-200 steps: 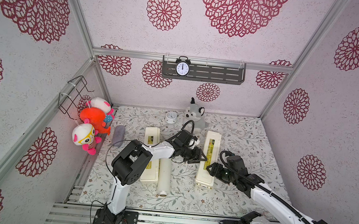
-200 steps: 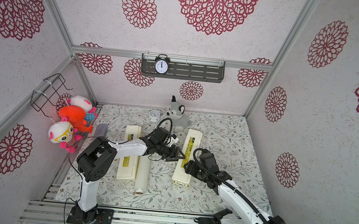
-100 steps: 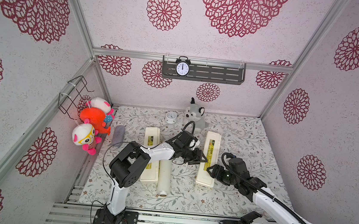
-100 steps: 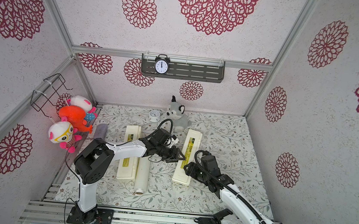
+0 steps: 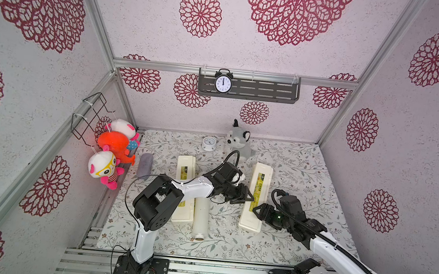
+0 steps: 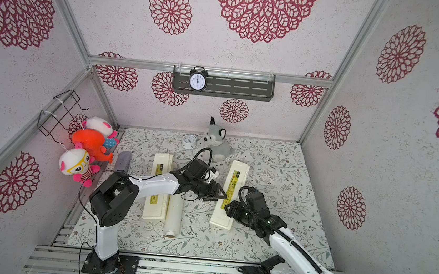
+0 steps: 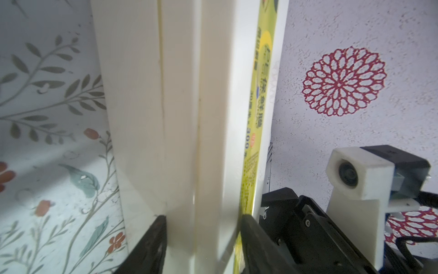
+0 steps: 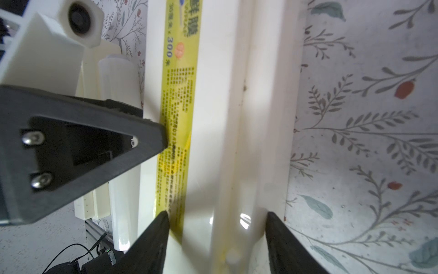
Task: Put plastic wrap rolls into dispensers
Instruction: Close the lid on the plastic wrap cutting box.
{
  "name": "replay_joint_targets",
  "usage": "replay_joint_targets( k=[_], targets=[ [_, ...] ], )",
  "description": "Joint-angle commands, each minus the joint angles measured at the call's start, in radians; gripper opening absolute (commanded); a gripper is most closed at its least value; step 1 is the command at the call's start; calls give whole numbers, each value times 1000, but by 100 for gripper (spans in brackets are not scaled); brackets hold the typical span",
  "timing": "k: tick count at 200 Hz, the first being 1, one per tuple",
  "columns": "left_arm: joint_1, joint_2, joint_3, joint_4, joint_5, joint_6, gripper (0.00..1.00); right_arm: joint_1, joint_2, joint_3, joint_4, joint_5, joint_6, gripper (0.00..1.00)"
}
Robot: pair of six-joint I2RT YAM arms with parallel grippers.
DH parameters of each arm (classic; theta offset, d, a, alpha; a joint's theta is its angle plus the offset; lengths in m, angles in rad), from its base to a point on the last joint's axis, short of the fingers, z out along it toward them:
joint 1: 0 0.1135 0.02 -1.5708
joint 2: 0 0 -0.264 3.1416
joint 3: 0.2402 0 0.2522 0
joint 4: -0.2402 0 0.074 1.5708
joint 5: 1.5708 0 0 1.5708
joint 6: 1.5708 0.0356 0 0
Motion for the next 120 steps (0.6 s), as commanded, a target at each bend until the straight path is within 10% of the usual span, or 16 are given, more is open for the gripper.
replay_joint_targets(
  k=[1, 120],
  targets=[
    [-21, -32, -5, 15, 25, -3, 54, 7, 13, 39, -4, 23, -39, 65],
    [-4, -9, -5, 17, 29, 3, 55, -8, 56, 49, -1, 29, -72, 67]
  ],
)
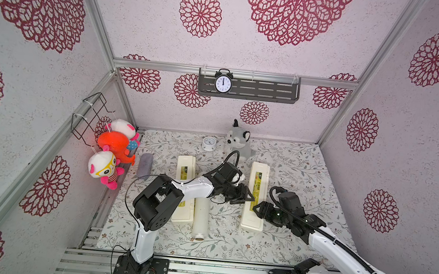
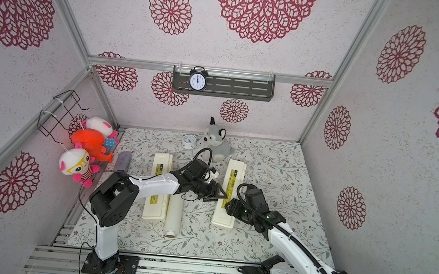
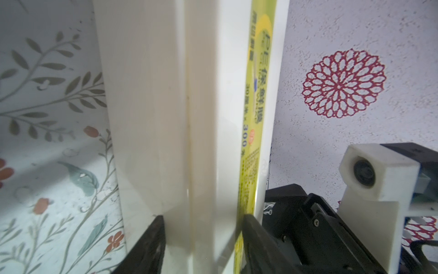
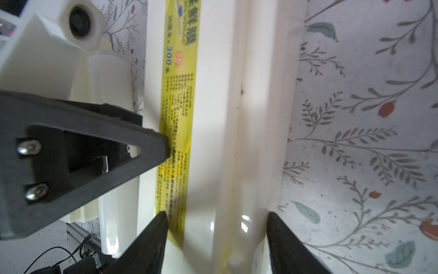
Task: Put plastic wrap rolls into dispensers
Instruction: Close the lid on the plastic wrap cutting box.
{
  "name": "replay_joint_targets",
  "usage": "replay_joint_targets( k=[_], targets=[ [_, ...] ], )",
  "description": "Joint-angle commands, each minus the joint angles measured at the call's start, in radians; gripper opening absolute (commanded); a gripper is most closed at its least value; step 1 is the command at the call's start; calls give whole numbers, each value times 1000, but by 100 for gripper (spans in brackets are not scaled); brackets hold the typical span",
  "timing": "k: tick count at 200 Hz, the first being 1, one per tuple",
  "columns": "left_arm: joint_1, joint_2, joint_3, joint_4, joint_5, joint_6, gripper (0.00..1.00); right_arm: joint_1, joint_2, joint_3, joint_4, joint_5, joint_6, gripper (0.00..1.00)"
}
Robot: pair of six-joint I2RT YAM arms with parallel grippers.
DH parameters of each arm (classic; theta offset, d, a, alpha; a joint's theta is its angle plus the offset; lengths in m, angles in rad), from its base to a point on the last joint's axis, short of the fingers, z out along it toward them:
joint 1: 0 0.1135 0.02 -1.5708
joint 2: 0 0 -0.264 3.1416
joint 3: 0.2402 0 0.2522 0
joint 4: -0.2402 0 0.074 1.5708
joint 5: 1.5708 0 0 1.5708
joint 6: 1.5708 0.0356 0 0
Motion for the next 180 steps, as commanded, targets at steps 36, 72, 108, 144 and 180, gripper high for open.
replay_joint_targets(
  k=[36, 72, 108, 144, 180],
  targets=[
    [19, 41, -6, 19, 32, 10, 55, -2, 30, -34, 72, 2, -1, 69],
    [20, 53, 1, 14, 35, 15, 56, -1, 38, -30, 68, 2, -4, 70],
    [20, 72, -5, 11, 38, 20, 56, -3, 39, -19, 36, 5, -14, 73],
    [27, 77, -48, 10, 27, 23, 56, -7, -8, -32, 3, 0, -13, 83],
    [36, 78, -63, 12, 23, 22, 55, -16, -19, -95, 89, -97, 33, 83]
  ],
)
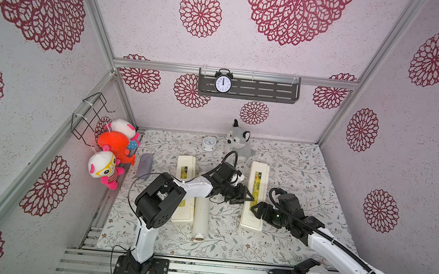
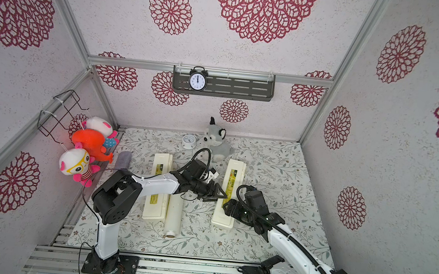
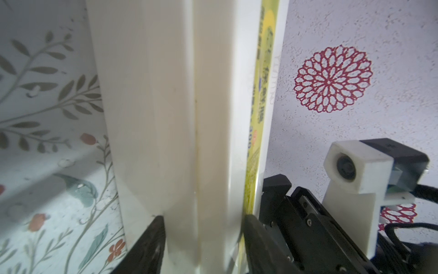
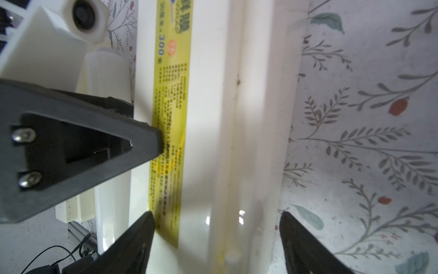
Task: Put plastic wrap rolls into dispensers
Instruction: Close the lid on the plastic wrap cutting box.
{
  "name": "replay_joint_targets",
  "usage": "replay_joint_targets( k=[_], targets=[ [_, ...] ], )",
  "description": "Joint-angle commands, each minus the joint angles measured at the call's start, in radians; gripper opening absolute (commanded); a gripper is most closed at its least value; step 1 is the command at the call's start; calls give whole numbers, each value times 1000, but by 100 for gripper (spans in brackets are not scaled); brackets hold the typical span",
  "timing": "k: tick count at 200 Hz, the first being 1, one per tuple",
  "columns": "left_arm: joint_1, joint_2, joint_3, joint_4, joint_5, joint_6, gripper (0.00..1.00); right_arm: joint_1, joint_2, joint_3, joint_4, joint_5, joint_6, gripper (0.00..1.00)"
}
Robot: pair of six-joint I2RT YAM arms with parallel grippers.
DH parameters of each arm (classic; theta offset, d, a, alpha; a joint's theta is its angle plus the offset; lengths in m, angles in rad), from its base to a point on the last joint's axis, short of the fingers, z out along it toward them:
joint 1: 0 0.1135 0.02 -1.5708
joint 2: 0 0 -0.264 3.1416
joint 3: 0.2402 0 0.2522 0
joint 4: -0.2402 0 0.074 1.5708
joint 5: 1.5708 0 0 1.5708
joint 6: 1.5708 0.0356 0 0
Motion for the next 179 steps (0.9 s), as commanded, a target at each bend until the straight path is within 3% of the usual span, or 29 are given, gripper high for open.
replay_joint_targets(
  k=[1, 31, 91, 120, 136, 179],
  targets=[
    [7, 44, -38, -61, -38, 12, 55, -5, -18, -40, 23, -65, 32, 83],
    [9, 51, -37, -64, -38, 18, 55, -5, -43, -84, 55, -109, 66, 83],
    [9, 68, -63, -47, -28, 16, 54, -11, -46, -124, 136, -144, 123, 74],
    [9, 71, -81, -30, -23, 10, 52, -12, -33, -117, 141, -129, 125, 74],
    [9, 74, -93, -21, -18, 10, 52, -14, -23, -115, 130, -115, 118, 79],
    [6, 66, -166, 106, 76, -57, 62, -19, -9, -112, 123, -97, 112, 79]
  ],
)
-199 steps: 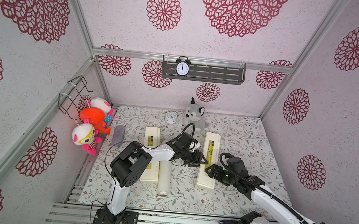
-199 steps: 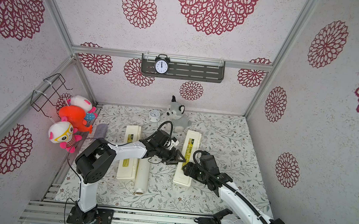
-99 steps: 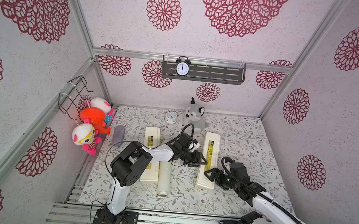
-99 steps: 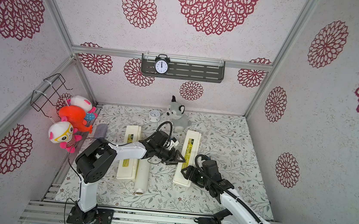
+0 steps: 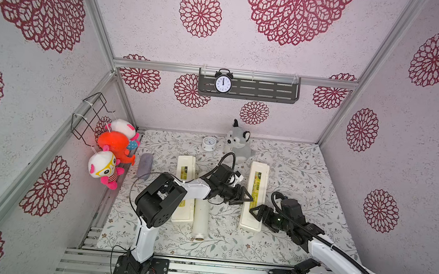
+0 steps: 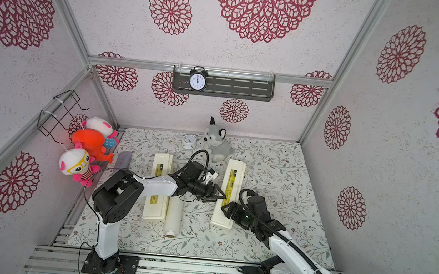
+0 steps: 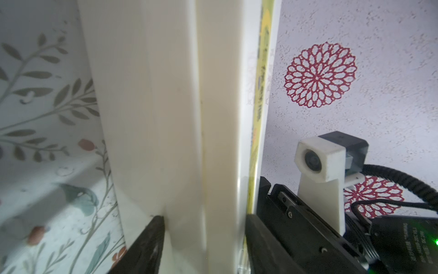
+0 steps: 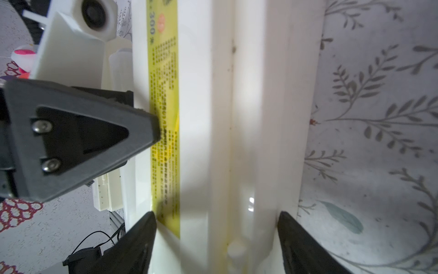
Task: Put plastic wrap rolls into dispensers
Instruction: Close the lid on the plastic wrap cutting box.
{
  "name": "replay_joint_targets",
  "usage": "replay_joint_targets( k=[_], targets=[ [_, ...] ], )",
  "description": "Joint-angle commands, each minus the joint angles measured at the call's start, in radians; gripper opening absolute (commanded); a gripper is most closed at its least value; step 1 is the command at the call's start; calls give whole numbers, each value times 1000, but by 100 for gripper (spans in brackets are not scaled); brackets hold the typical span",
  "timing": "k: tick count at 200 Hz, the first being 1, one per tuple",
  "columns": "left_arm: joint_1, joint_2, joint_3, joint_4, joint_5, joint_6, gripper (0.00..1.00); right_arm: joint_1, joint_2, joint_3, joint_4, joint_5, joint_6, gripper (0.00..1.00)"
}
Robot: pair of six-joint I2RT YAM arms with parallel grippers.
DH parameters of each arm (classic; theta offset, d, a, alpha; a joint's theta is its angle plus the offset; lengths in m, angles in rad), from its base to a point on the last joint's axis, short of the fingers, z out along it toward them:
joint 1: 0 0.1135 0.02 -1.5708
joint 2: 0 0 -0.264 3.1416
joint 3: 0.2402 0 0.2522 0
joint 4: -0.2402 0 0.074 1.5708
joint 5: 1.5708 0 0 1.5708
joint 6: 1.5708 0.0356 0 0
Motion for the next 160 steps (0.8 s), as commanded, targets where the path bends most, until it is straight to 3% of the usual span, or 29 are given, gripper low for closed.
replay_joint_targets(
  k=[1, 52, 87, 160],
  targets=[
    [-7, 56, -83, -46, 27, -44, 62, 0, 26, 1, -31, 7, 1, 79],
    [-14, -83, -165, -90, 80, -31, 67, -1, 53, 7, -21, 8, -3, 73],
    [-11, -120, -208, -59, 104, -50, 60, -1, 73, 7, -17, 7, -8, 72],
    [-43, -62, -236, 156, 179, -167, 65, -1, 88, 8, 2, 1, -10, 72]
  ],
)
